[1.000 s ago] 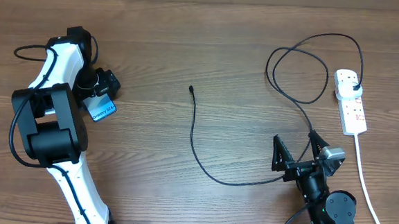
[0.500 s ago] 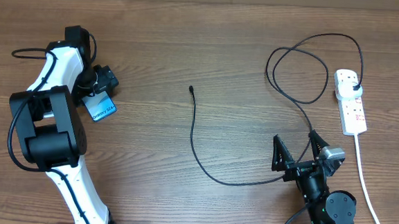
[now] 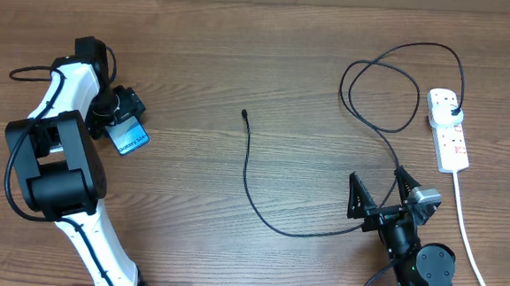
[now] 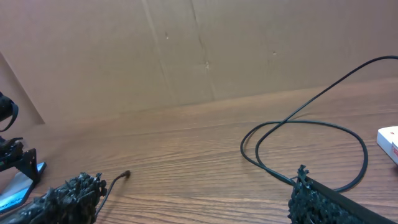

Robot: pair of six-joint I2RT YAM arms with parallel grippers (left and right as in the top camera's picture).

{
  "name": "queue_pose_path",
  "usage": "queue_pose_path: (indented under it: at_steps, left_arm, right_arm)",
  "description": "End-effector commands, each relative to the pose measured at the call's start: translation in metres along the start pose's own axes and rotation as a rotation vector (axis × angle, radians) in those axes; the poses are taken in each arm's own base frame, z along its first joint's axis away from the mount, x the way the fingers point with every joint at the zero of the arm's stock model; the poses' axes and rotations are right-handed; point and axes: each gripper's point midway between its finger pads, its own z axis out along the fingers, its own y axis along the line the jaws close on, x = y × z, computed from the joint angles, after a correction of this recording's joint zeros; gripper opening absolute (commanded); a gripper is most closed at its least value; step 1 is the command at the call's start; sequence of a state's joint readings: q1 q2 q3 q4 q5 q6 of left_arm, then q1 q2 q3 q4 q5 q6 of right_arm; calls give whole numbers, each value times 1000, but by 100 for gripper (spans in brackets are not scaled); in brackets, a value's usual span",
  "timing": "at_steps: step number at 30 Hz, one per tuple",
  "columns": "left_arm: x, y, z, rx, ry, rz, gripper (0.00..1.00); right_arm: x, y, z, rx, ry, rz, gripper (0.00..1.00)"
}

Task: Plug charger to phone and switch on socket
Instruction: 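Move the left gripper over the phone and lower onto it, then close the left gripper on the phone and lift it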

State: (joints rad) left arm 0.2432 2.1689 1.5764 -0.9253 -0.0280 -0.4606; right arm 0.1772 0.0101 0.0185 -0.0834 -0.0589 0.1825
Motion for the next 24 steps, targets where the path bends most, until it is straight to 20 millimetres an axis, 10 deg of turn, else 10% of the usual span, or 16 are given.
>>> queue_pose_path:
  at_steps: [1,24]
  left_arm:
    - [15,28,29,-83,74,-14,88]
    - [39,-6,27,-67,108,78,74]
  right_arm:
    - [2,-4,0,16,-4,-1,100]
    - [2,-4,0,16,-4,-1,100]
